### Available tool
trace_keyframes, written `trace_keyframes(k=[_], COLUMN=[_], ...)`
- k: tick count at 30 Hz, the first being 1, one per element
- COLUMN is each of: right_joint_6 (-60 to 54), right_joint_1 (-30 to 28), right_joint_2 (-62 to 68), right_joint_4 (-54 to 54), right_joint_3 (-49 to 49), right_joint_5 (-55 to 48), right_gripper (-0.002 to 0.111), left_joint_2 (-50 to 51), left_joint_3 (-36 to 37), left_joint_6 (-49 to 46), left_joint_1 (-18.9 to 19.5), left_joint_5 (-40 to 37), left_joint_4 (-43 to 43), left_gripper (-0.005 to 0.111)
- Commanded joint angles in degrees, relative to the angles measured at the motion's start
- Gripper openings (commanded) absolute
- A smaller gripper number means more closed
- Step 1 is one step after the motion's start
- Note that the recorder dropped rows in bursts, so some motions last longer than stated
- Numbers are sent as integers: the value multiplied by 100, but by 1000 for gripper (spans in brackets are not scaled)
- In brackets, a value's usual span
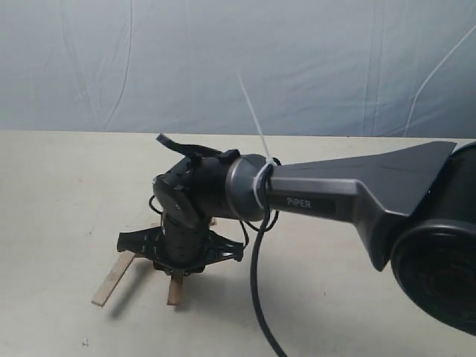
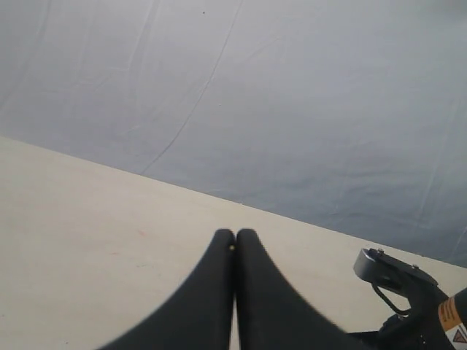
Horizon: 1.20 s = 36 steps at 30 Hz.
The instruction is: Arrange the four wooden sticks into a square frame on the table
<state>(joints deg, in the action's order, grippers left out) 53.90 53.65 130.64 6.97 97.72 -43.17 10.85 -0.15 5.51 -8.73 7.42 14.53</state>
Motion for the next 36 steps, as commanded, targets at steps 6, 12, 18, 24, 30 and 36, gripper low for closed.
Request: trace_keyframes(k=[6,12,18,24,30,36], right_joint_6=[486,-153,-1798,-2829,-2872,-2872], right_joint_1=[70,-174,-670,-1017,-1160,-1160], right_joint_2=[-82,-386,-404,-106,420,1091], right_joint_4=[560,780,428,470,471,488], right_joint_3=[30,57,650,1175,1770,2646], right_joint_5=[-155,-431,-1138,-1083,-876,-980], right_gripper=[-1,-1,-1,-1,-1,-1], left_joint_2=[-25,-25,-25,-25,-25,-25], left_joint_3=[15,15,15,15,15,15], left_joint_6=[29,29,112,112,135,135], left_joint_1=[14,14,14,14,14,14], left_joint_5=[-13,-26,-42,-42,2,14], left_joint_4=[37,37,37,37,37,37], left_gripper=[0,0,0,0,0,0])
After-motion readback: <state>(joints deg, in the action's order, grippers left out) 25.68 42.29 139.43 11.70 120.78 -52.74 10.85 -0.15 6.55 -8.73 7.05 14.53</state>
